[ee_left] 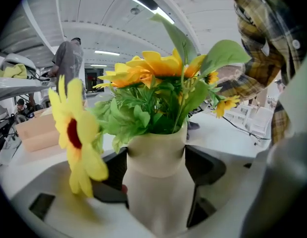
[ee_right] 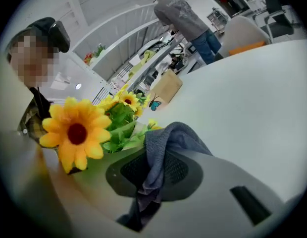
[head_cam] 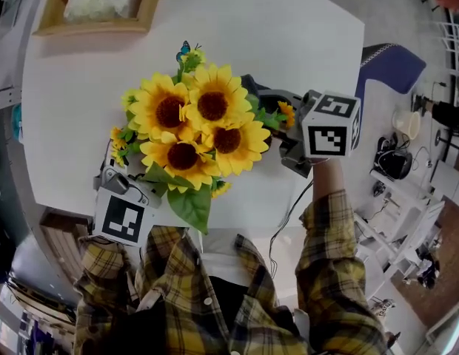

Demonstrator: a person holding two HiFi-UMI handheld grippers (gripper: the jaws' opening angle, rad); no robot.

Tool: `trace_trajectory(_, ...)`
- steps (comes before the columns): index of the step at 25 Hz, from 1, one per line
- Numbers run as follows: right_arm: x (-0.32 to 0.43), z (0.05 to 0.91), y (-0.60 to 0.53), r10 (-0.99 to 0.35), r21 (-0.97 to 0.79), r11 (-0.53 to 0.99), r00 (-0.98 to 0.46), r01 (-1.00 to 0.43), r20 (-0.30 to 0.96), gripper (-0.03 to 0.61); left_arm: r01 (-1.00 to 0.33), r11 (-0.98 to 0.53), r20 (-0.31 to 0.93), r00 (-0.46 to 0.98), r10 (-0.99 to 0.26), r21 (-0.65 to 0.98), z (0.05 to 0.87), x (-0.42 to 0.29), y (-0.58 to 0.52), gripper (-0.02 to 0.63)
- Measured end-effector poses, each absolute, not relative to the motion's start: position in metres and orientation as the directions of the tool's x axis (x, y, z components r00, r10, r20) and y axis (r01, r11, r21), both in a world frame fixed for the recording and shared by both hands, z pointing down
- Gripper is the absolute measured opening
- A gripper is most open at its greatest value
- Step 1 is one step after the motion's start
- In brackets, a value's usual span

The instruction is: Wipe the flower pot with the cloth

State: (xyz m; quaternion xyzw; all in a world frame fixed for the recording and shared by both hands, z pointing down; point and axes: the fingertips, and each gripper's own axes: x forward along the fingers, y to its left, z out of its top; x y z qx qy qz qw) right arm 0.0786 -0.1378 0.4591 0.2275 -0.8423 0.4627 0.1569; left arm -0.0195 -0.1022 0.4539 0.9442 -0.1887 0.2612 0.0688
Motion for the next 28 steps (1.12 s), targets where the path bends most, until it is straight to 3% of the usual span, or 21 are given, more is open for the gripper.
trace_trajectory(9,0.091,0.451,-0.174,0.007,-0.703,0.611,-0.885,-0.364,0.465,0.035,-0.222,-0.975,0.542,0.822,-0.172,0.027,0.45,0.009,-0.119,0.379)
trace_trajectory(18,0.086,0.458,-0.167,0.092,-0.732,0.6,-0.882,-0.322,0.463,0.035,0.117,-0.992,0.568,0.814,0.124,0.048,0.464,0.017,-0.11,0.38)
trace_trajectory(22,0.091,0.457,-0.161,0.047,-0.746,0.566,-0.89,-0.35,0.453,0.035,0.081,-0.993,0.57,0.814,0.112,0.08,0.465,0.014,-0.113,0.38)
trace_trajectory(28,0.101,0.448,-0.142,-0.049,-0.736,0.55,-0.895,-0.395,0.444,0.034,-0.127,-0.986,0.593,0.805,-0.037,0.111,0.457,-0.003,-0.115,0.38)
